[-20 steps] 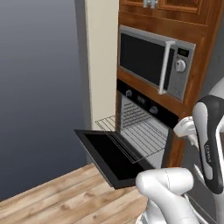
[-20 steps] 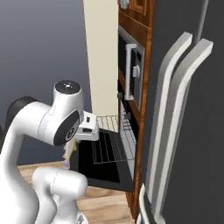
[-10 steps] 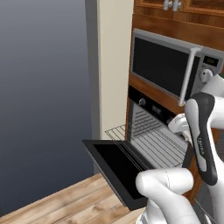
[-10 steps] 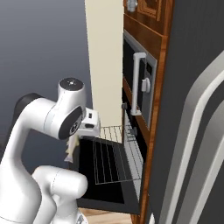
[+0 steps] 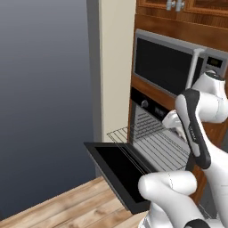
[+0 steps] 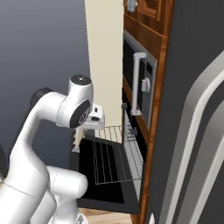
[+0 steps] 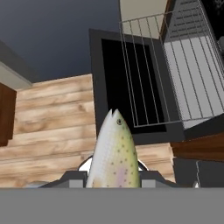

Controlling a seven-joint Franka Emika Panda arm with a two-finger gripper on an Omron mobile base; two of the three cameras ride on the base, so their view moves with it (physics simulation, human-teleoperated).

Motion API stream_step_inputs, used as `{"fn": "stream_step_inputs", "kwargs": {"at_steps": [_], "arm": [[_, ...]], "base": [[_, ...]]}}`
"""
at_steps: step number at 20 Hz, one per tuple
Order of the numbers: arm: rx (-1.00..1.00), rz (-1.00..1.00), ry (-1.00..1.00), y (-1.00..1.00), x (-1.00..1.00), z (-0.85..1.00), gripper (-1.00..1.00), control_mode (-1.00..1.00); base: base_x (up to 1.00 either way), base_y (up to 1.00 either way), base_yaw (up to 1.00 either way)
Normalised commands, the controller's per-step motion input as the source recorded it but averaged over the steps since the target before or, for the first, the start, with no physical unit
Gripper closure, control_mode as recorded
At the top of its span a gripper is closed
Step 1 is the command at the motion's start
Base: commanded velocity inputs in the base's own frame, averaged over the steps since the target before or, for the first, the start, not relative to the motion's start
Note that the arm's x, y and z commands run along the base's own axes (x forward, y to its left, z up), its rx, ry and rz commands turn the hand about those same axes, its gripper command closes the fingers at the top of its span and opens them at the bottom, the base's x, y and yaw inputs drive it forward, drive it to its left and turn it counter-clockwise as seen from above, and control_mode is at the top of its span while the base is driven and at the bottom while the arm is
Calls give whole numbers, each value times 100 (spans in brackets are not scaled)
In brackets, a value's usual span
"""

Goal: Place the fish on the rack of the oven, and slide the rack back inside. Close the oven door.

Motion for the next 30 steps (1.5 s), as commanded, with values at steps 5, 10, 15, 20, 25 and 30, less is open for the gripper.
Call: {"fn": "stream_step_inputs", "kwargs": {"at_steps": [5, 10, 15, 20, 25, 30], "arm": [[-1, 0, 2, 6, 44, -49, 100, -100], [-1, 0, 0, 2, 36, -55, 100, -100], [-1, 0, 0, 0, 34, -54, 100, -100], [-2, 0, 0, 2, 43, -55, 100, -100], [-1, 1, 3, 4, 46, -46, 100, -100], [0, 2, 4, 0, 44, -39, 100, -100]], "base": [[0, 0, 0], [0, 0, 0], [0, 0, 0], [0, 0, 0], [0, 0, 0], [0, 0, 0]]}}
